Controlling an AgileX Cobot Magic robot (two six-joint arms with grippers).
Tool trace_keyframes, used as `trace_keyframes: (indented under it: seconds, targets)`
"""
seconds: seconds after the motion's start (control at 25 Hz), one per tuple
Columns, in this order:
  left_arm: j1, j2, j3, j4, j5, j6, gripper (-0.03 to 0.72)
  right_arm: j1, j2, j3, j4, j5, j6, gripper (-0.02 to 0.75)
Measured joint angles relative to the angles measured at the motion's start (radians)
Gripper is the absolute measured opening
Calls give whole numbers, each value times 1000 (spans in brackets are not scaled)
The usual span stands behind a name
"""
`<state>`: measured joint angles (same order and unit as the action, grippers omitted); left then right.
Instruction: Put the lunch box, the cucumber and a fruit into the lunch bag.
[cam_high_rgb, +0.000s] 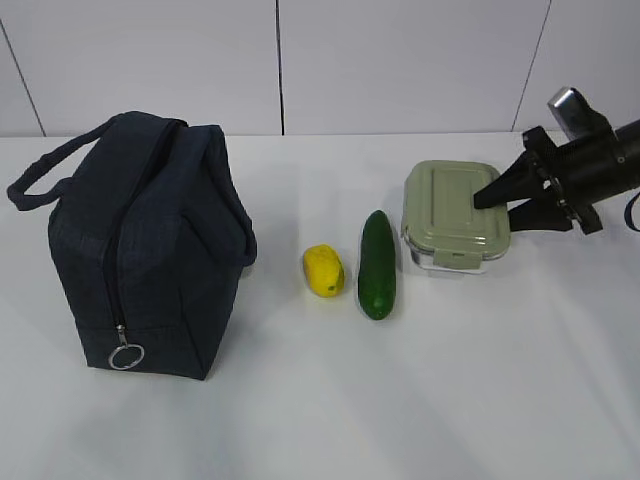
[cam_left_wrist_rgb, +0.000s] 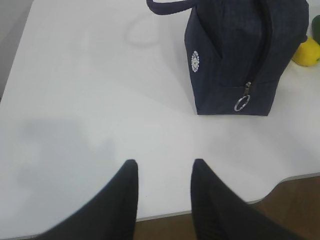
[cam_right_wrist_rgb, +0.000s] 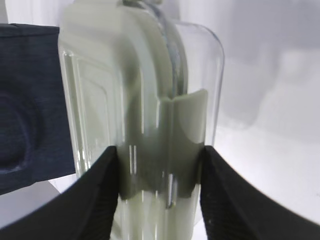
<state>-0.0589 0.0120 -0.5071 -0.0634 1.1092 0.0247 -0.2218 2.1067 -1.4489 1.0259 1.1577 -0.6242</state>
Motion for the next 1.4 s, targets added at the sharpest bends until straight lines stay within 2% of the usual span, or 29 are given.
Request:
trace_keyframes:
  seconds: [0.44,0.68,1.08,1.4]
  targets:
    - [0,0,0,-4,0,0,239,12,-82,0,9,9,60,354]
    - [0,42,0,-71,-2,0,239,43,-127,0,35,16,99,354]
    - [0,190,-2,-91,-41,0,239,125,-193,5,152,18,122,354]
    - [0,348,-13,-159,-199,2,273,179,-228,5,223,18,130,353]
